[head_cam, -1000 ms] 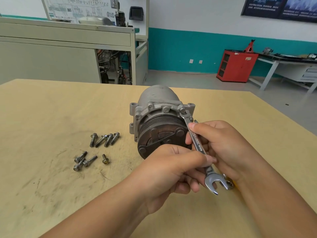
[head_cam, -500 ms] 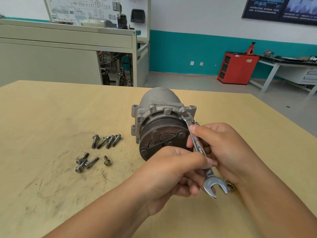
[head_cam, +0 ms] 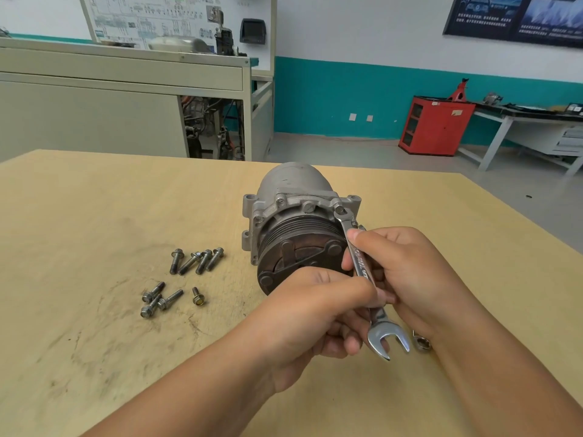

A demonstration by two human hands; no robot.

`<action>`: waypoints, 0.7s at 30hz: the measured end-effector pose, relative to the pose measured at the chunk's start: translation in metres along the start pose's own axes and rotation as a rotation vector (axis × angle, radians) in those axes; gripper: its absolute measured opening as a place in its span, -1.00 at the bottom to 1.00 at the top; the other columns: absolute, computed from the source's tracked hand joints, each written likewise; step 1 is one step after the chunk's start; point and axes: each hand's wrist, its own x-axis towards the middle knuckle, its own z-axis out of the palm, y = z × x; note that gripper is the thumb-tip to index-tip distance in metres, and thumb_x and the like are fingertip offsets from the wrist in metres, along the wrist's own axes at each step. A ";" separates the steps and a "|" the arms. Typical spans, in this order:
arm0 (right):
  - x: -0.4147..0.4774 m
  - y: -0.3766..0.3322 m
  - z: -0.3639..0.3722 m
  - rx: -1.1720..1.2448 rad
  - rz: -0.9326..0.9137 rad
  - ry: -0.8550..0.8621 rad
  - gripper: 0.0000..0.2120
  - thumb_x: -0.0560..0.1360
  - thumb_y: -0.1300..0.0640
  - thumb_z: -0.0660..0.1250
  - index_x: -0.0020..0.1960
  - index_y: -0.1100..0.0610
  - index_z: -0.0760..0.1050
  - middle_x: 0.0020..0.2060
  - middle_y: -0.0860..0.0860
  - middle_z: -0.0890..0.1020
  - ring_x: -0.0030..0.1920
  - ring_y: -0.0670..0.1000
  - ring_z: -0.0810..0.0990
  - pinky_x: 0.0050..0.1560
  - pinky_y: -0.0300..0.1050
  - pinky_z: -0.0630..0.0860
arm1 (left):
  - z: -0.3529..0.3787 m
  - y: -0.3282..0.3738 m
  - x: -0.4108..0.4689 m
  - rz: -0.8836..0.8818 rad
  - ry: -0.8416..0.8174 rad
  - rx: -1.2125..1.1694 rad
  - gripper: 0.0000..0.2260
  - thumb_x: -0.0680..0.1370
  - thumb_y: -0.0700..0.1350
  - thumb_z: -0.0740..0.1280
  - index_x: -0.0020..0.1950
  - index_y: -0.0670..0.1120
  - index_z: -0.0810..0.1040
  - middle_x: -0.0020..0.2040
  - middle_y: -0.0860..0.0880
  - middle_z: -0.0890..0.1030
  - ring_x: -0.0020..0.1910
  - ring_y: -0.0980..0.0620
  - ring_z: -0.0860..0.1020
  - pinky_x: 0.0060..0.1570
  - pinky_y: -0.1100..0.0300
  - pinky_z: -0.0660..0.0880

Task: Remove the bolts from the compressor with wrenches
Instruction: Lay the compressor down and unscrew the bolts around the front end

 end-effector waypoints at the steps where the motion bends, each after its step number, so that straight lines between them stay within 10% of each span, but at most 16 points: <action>1: 0.000 0.000 0.000 0.004 -0.003 0.002 -0.53 0.54 0.11 0.21 -0.53 0.09 0.54 -0.66 -0.01 0.41 -0.66 -0.07 0.29 -0.63 -0.35 0.21 | 0.000 0.000 0.000 0.003 0.000 -0.003 -0.82 0.30 -0.08 0.32 -0.52 -0.02 0.58 -0.51 -0.02 0.49 -0.62 0.16 0.36 -0.56 0.41 0.29; 12: 0.000 -0.001 0.004 0.051 -0.034 -0.017 -0.52 0.56 0.14 0.19 -0.53 0.13 0.49 -0.67 -0.01 0.38 -0.71 -0.11 0.22 -0.66 -0.38 0.15 | -0.001 0.001 0.000 0.117 0.103 0.148 -0.74 0.30 -0.05 0.28 -0.23 -0.23 0.60 -0.60 0.06 0.42 -0.62 0.14 0.31 -0.57 0.39 0.23; 21: 0.003 0.000 0.005 -0.112 -0.107 0.027 -0.45 0.58 0.07 0.18 -0.60 0.07 0.35 -0.69 -0.04 0.32 -0.64 -0.11 0.20 -0.60 -0.36 0.17 | 0.000 0.000 -0.001 0.208 0.251 0.282 -0.69 0.34 0.04 0.26 -0.60 -0.01 0.44 -0.62 0.06 0.37 -0.60 0.11 0.27 -0.52 0.31 0.24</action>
